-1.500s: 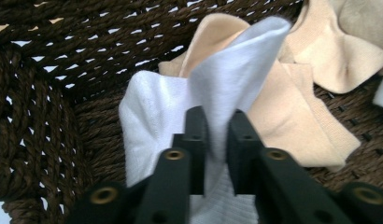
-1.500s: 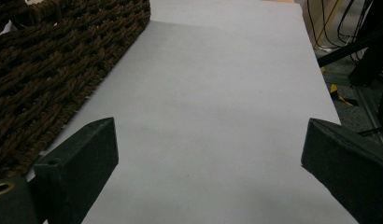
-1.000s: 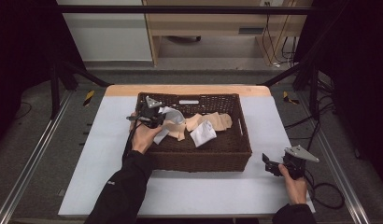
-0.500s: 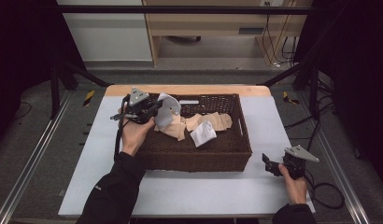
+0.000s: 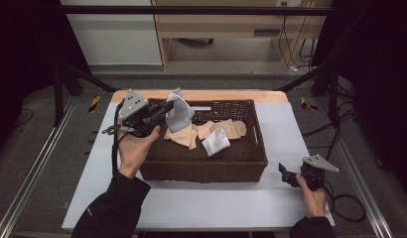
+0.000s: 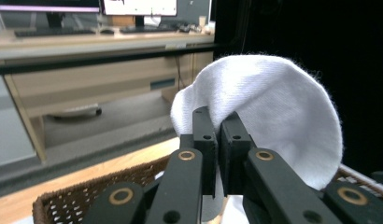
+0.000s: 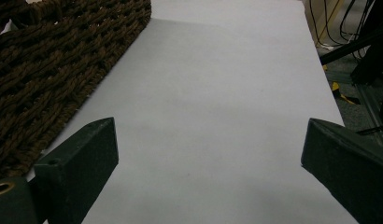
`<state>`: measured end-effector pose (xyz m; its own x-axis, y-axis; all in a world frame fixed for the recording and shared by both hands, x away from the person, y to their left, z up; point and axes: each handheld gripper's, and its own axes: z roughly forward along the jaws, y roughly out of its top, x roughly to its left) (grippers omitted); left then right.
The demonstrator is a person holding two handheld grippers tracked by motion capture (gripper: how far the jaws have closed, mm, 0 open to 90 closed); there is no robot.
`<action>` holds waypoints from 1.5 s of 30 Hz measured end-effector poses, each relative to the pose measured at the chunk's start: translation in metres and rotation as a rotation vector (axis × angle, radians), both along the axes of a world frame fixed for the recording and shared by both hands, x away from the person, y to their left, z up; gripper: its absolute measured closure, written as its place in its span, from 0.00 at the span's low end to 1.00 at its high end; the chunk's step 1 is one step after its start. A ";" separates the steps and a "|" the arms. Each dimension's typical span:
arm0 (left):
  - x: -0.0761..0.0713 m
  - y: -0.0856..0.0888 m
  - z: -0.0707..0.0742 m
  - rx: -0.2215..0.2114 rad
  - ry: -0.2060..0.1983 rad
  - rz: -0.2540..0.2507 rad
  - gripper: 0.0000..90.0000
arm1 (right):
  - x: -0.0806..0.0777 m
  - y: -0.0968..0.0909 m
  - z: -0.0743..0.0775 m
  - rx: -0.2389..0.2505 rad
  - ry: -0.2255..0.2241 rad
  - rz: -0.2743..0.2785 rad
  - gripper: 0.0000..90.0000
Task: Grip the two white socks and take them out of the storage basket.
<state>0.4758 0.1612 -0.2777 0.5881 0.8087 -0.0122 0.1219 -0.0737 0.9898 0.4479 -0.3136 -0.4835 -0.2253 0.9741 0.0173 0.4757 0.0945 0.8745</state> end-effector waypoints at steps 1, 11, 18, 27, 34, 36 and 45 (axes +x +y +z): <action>-0.004 0.000 0.003 -0.005 -0.009 -0.008 0.96 | 0.000 0.000 0.000 -0.002 0.000 0.000 0.05; -0.048 0.001 0.014 -0.039 -0.061 -0.070 0.96 | 0.000 0.000 0.000 -0.002 -0.001 0.000 0.05; -0.074 0.003 0.013 -0.063 -0.085 -0.106 0.96 | 0.000 0.000 0.000 -0.003 -0.001 0.001 0.05; -0.102 0.004 0.004 -0.058 -0.078 -0.172 0.96 | 0.000 0.000 0.000 -0.003 0.000 0.001 0.05; -0.118 0.005 -0.012 -0.028 -0.031 -0.208 0.96 | 0.000 0.000 0.000 -0.004 -0.001 -0.003 0.05; -0.122 0.004 -0.019 -0.009 -0.015 -0.216 0.96 | 0.000 0.000 0.000 -0.004 -0.001 -0.003 0.05; -0.127 -0.003 -0.054 0.067 0.095 -0.248 0.96 | 0.000 0.000 0.000 -0.004 -0.002 -0.006 0.05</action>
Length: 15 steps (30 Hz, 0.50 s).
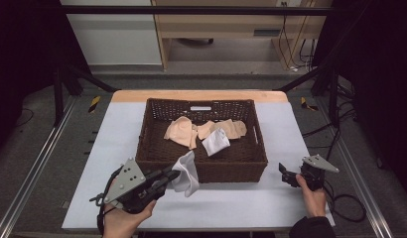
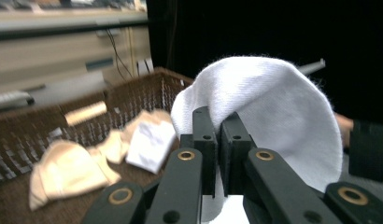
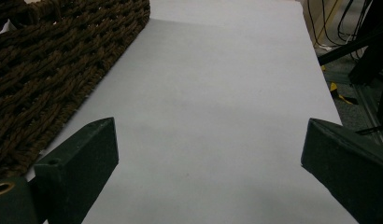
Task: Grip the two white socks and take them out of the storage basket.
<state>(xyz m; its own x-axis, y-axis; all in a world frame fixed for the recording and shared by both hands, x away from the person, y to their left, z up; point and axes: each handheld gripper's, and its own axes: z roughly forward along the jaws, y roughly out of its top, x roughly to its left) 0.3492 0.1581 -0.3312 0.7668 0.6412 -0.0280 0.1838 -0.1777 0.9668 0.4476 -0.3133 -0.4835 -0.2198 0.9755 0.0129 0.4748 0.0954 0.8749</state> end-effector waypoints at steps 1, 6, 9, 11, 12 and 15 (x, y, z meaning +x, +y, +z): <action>0.000 -0.001 -0.004 0.011 0.009 -0.004 0.96 | 0.000 0.000 0.000 -0.001 0.000 0.001 0.05; 0.002 -0.009 -0.025 0.063 0.062 -0.017 0.96 | 0.000 0.000 0.000 -0.001 0.000 0.001 0.05; 0.003 -0.012 -0.038 0.090 0.096 -0.024 0.96 | 0.000 0.000 0.000 -0.001 -0.001 0.001 0.05; 0.005 -0.015 -0.048 0.108 0.121 -0.027 0.96 | 0.000 0.000 0.000 -0.001 -0.001 0.001 0.05; 0.006 -0.017 -0.053 0.117 0.132 -0.030 0.96 | 0.000 0.000 0.000 0.000 -0.001 0.002 0.05; 0.010 -0.021 -0.069 0.152 0.160 -0.025 0.95 | 0.000 0.000 0.000 -0.001 -0.003 0.002 0.05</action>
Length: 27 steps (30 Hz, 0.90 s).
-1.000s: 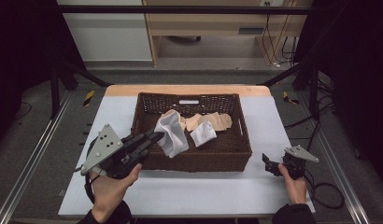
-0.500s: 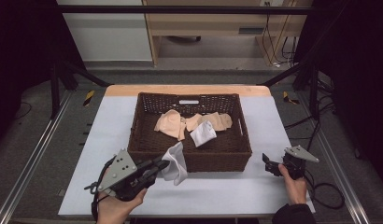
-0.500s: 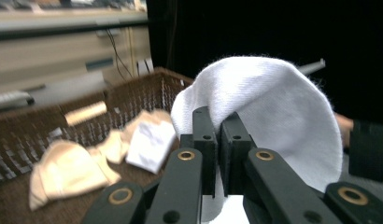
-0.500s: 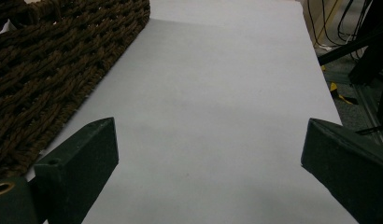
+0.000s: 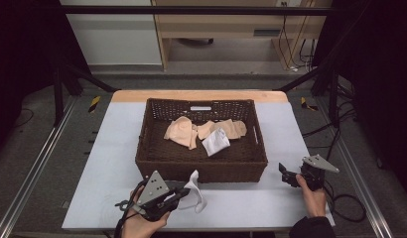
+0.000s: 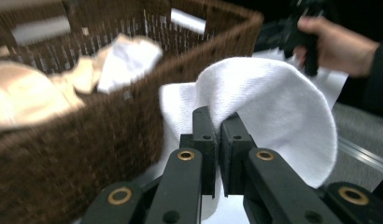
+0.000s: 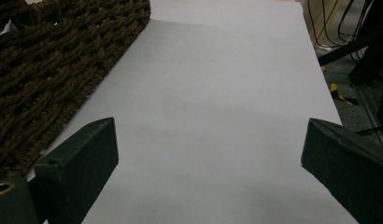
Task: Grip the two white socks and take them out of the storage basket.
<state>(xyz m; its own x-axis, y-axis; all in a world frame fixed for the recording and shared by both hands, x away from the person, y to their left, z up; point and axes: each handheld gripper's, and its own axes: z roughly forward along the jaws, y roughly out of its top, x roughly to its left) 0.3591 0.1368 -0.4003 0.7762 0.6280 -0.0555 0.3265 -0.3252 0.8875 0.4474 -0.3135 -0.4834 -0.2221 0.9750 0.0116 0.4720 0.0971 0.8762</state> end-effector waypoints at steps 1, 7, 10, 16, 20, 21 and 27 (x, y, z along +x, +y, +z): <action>0.002 -0.001 -0.006 0.012 0.013 0.000 0.95 | 0.000 0.000 0.000 0.000 0.000 0.000 0.05; 0.013 -0.006 -0.037 0.087 0.075 0.008 0.94 | 0.000 0.000 0.000 0.001 -0.001 0.000 0.05; 0.017 -0.007 -0.051 0.117 0.101 0.025 0.91 | -0.001 0.000 0.000 0.001 -0.005 -0.002 0.05; 0.021 -0.005 -0.060 0.141 0.130 0.027 0.75 | -0.001 0.000 0.000 0.001 -0.006 -0.002 0.05; 0.019 -0.005 -0.060 0.135 0.150 0.021 0.64 | 0.000 0.000 0.000 0.002 -0.005 0.000 0.05; 0.018 -0.005 -0.059 0.136 0.146 0.017 0.60 | -0.001 0.000 0.000 0.003 -0.005 -0.001 0.05; 0.011 -0.005 -0.047 0.104 0.118 0.016 0.41 | -0.001 0.000 0.000 0.003 -0.006 -0.001 0.05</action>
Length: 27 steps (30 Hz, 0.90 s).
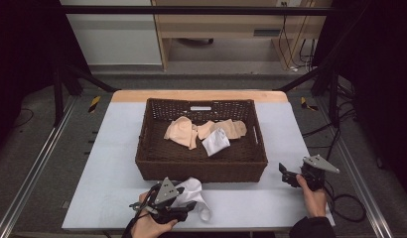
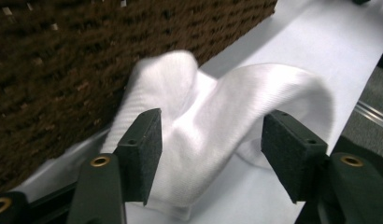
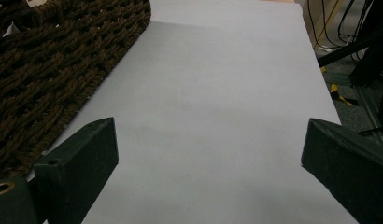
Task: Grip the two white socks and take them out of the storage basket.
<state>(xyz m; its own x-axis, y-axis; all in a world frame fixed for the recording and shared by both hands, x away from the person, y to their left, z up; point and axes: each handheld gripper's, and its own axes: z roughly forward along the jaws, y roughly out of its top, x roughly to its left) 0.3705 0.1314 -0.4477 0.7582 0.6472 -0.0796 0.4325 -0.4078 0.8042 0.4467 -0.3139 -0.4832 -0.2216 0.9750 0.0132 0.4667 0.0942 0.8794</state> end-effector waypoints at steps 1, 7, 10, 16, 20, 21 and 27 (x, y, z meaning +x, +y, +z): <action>-0.001 0.000 0.002 -0.007 -0.004 -0.002 0.40 | 0.000 0.000 0.000 0.000 0.001 0.001 0.05; -0.004 0.004 0.017 -0.048 -0.028 0.002 0.40 | 0.000 0.000 0.000 0.000 0.001 -0.001 0.05; -0.004 0.005 0.023 -0.065 -0.036 0.014 0.40 | 0.000 0.000 0.000 0.002 0.000 -0.001 0.05; 0.000 0.008 0.045 -0.097 -0.086 0.035 0.43 | 0.000 0.000 0.000 0.003 0.009 0.002 0.05; 0.005 0.006 0.068 -0.133 -0.141 0.041 0.44 | 0.000 0.000 0.000 0.005 0.010 0.001 0.05; 0.007 0.005 0.074 -0.141 -0.156 0.041 0.44 | 0.000 0.000 0.000 0.006 0.012 0.001 0.05; 0.027 -0.010 0.097 -0.158 -0.205 0.070 0.44 | 0.000 0.000 0.000 0.006 0.010 0.003 0.05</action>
